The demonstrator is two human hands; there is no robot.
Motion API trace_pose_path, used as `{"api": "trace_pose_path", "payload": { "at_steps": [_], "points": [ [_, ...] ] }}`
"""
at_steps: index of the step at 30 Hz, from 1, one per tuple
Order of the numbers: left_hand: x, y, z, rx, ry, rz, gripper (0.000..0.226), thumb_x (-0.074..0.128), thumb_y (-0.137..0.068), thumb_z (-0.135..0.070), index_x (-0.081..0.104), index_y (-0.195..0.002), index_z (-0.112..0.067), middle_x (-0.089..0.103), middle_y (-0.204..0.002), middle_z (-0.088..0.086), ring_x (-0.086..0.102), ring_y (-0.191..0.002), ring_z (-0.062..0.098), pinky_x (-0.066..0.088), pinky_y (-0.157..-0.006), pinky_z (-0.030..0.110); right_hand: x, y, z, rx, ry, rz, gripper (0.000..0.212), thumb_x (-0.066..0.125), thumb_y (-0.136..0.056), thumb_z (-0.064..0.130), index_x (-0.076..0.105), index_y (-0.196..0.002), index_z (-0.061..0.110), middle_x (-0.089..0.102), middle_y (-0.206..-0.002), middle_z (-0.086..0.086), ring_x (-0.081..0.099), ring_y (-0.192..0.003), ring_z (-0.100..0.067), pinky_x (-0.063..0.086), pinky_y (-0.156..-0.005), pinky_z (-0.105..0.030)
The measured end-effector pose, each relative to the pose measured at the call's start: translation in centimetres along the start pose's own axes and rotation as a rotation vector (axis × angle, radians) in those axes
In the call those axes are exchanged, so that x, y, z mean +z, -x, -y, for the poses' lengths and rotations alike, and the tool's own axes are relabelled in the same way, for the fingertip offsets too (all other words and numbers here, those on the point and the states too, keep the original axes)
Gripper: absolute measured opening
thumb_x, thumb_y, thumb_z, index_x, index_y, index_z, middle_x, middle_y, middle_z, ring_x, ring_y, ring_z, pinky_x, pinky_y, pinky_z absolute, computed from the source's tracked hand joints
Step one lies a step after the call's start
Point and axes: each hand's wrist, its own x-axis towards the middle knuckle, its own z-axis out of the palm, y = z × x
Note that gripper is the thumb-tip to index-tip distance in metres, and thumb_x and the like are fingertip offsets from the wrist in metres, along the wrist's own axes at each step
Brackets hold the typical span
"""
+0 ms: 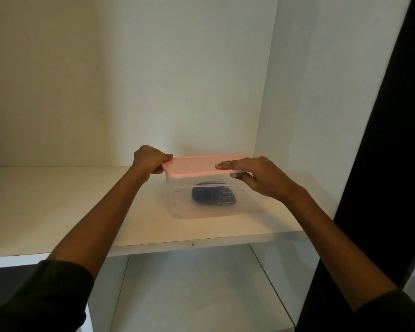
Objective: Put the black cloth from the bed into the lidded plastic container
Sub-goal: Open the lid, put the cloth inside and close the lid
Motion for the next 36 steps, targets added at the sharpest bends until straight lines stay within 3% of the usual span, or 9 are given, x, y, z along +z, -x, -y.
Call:
{"api": "trace_pose_path", "payload": {
  "at_steps": [4,7,10,12,16,22,25,30,36],
  "points": [
    [0.3,-0.6,-0.4,0.050,-0.105,-0.025,0.030,0.077,-0.073,-0.022,0.071,-0.094,-0.001,0.066,-0.087,0.012,0.063,-0.076,0.024,0.057,-0.065,0.032,-1.1,-1.0,-0.4,0.054,-0.061,0.129,0.041,0.062,-0.089,0.022,0.057,-0.129,0.020,0.060,-0.132,-0.005,0.059,-0.115,-0.021,0.041,-0.092,-0.016],
    [0.7,-1.0,-0.8,0.085,-0.160,-0.040,0.032,0.077,-0.073,-0.024,0.072,-0.094,0.000,0.068,-0.087,0.014,0.063,-0.075,0.024,0.057,-0.068,0.034,-2.2,-1.8,-1.1,0.142,-0.167,0.219,0.038,0.064,-0.087,0.030,0.062,-0.124,0.022,0.061,-0.131,-0.002,0.055,-0.109,-0.011,0.039,-0.087,-0.015],
    [1.3,-1.3,-0.8,0.116,-0.209,-0.034,0.032,0.076,-0.074,-0.025,0.073,-0.095,-0.001,0.071,-0.091,0.017,0.062,-0.076,0.024,0.057,-0.077,0.038,-3.0,-2.5,-2.9,0.309,-0.306,0.084,0.026,0.053,-0.093,0.034,0.067,-0.114,0.025,0.064,-0.127,-0.001,0.059,-0.112,-0.019,0.045,-0.094,-0.027],
    [1.7,-1.3,-0.7,0.123,-0.204,-0.022,0.032,0.075,-0.075,-0.025,0.073,-0.097,-0.002,0.071,-0.094,0.016,0.062,-0.077,0.024,0.057,-0.075,0.037,-3.1,-3.2,-4.7,0.519,-0.280,-0.025,0.037,0.048,-0.094,0.042,0.065,-0.116,0.018,0.063,-0.127,-0.007,0.060,-0.114,-0.028,0.049,-0.097,-0.037],
    [2.0,-1.7,-0.6,0.115,-0.205,0.006,0.031,0.073,-0.078,-0.024,0.071,-0.101,-0.003,0.069,-0.097,0.014,0.061,-0.080,0.024,0.054,-0.069,0.034,-1.8,-4.2,-6.8,0.815,-0.198,0.123,0.050,0.052,-0.093,0.042,0.057,-0.126,0.005,0.060,-0.127,-0.015,0.062,-0.104,-0.032,0.052,-0.080,-0.033],
    [1.5,-2.3,-1.1,0.052,-0.206,0.112,0.027,0.072,-0.079,-0.017,0.071,-0.101,-0.003,0.063,-0.094,0.011,0.058,-0.082,0.023,0.051,-0.070,0.034,-1.2,-5.3,-7.2,0.852,-0.249,0.046,0.029,0.070,-0.083,0.017,0.070,-0.109,0.004,0.068,-0.114,-0.016,0.064,-0.102,-0.028,0.052,-0.077,-0.028],
    [1.4,-2.2,-1.4,0.045,-0.213,0.139,0.026,0.071,-0.079,-0.016,0.070,-0.102,-0.003,0.062,-0.096,0.011,0.057,-0.083,0.023,0.049,-0.058,0.029,-1.6,-5.7,-7.2,0.900,-0.283,0.047,0.026,0.073,-0.080,0.009,0.070,-0.105,0.000,0.070,-0.108,-0.018,0.066,-0.086,-0.025,0.054,-0.074,-0.028],
    [1.2,-2.2,-1.3,0.025,-0.229,0.187,0.030,0.070,-0.081,-0.020,0.069,-0.107,-0.004,0.062,-0.095,0.011,0.057,-0.066,0.017,0.046,-0.047,0.023,-1.4,-5.9,-7.2,0.997,-0.348,0.031,0.029,0.071,-0.081,0.003,0.067,-0.108,-0.004,0.069,-0.110,-0.020,0.066,-0.088,-0.025,0.055,-0.079,-0.032],
    [0.8,-2.1,-1.0,-0.040,-0.119,0.251,0.029,0.068,-0.082,-0.018,0.066,-0.107,-0.002,0.064,-0.096,0.012,0.060,-0.072,0.019,0.050,-0.049,0.024,-1.6,-6.4,-7.2,1.132,-0.483,0.112,0.037,0.065,-0.086,0.002,0.056,-0.121,-0.008,0.064,-0.106,-0.020,0.059,-0.090,-0.026,0.052,-0.085,-0.035]
  ]
}}
